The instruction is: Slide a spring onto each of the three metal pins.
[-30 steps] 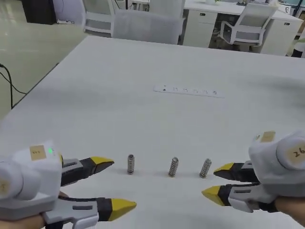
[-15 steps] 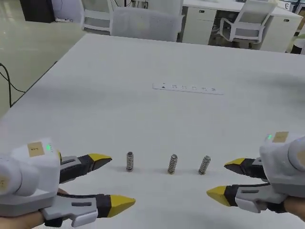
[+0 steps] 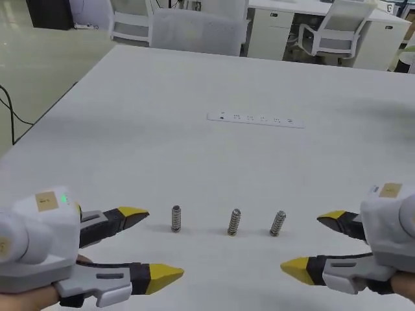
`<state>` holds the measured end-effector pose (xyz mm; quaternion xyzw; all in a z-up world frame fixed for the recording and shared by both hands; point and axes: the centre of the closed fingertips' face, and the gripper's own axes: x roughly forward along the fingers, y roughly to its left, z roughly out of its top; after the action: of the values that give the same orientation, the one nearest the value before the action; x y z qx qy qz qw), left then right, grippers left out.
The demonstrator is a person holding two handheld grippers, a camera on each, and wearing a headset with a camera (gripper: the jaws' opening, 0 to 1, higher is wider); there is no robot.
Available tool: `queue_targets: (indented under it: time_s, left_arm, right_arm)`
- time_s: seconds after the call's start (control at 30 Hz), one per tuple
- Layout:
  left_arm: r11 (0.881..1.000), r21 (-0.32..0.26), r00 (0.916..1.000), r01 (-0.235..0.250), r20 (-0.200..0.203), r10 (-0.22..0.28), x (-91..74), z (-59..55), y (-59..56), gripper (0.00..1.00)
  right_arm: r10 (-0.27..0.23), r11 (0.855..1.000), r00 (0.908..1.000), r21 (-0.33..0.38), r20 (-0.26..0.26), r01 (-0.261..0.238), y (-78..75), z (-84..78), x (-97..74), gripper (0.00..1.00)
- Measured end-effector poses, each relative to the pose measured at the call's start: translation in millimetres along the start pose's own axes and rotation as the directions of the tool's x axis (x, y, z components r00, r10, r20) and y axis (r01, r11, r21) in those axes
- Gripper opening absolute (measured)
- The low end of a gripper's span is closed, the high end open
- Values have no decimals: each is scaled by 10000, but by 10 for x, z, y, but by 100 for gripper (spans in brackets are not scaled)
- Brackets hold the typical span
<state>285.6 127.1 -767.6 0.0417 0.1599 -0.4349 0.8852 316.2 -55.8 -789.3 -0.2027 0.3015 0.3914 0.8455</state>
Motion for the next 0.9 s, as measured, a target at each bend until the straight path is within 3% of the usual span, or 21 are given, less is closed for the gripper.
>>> queue_targets:
  time_s: [0.83, 0.9]
  left_arm:
    - [9994, -269, 9997, -234, -105, 231, -8, -41, 74, 69]
    - [9993, -279, 9996, -244, -120, 241, -11, -45, 79, 69]
  right_arm:
    - [-499, 9979, 9977, 434, 468, 479, -41, -24, 115, 75]
    - [-482, 9987, 9975, 179, 510, 474, -17, -14, 116, 75]
